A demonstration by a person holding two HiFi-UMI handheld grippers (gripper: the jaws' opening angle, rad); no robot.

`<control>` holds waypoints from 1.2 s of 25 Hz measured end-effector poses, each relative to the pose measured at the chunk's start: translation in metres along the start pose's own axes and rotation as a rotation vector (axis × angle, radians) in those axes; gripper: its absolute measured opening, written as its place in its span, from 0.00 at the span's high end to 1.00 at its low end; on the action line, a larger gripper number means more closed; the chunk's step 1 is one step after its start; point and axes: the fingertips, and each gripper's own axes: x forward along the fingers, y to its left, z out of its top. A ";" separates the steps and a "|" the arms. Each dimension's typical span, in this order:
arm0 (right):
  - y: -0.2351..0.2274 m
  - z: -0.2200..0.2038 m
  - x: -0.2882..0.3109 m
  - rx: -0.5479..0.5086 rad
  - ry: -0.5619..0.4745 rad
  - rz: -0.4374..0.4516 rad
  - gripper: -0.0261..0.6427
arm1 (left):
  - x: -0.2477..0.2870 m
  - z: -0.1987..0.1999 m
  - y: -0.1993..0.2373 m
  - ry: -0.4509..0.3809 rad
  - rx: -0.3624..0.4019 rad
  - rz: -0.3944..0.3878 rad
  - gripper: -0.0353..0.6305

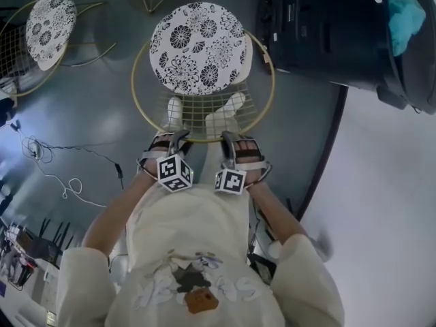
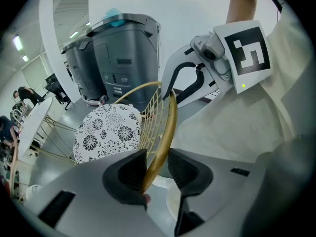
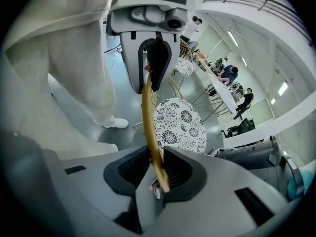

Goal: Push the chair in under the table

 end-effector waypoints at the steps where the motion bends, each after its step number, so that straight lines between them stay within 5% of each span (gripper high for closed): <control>1: -0.005 0.001 0.000 -0.002 0.002 -0.005 0.83 | -0.001 0.001 0.004 -0.003 -0.007 -0.002 0.74; 30: 0.066 -0.008 0.003 0.038 0.045 -0.328 0.82 | 0.029 -0.037 -0.061 -0.162 0.054 0.240 0.74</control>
